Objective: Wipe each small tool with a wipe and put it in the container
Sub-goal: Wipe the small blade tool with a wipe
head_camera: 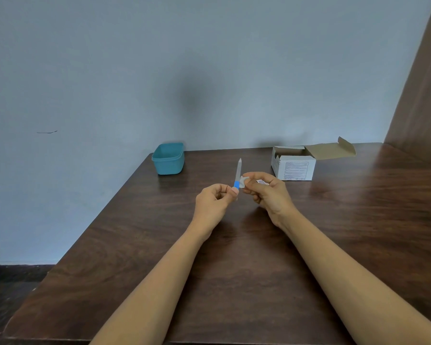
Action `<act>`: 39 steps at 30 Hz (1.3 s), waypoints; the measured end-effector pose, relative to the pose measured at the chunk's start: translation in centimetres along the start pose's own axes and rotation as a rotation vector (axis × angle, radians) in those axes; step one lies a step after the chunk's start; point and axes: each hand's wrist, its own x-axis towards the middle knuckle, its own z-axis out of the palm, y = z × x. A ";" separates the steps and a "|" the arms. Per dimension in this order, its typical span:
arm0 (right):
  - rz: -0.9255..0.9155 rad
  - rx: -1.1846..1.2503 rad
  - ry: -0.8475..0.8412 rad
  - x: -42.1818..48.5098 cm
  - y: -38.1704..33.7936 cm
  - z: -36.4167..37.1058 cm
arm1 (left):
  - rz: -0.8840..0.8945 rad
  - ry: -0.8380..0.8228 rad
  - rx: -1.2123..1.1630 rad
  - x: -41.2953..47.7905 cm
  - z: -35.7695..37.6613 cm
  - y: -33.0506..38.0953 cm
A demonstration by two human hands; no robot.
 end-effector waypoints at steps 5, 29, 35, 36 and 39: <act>0.002 -0.038 -0.032 -0.1 0.0 0.2 | -0.026 -0.039 -0.055 -0.1 0.0 0.2; 0.087 0.092 -0.050 0.0 0.7 0.6 | 0.218 0.064 0.222 -0.1 0.1 -0.8; 0.054 0.144 0.069 0.2 1.2 1.2 | 0.242 -0.006 0.273 -0.5 0.4 -0.4; 0.060 0.148 0.078 0.2 1.3 1.3 | 0.244 -0.014 0.266 -0.6 0.4 -0.3; 0.091 0.168 0.062 0.4 1.7 1.2 | 0.232 -0.015 0.287 -0.4 0.3 -0.4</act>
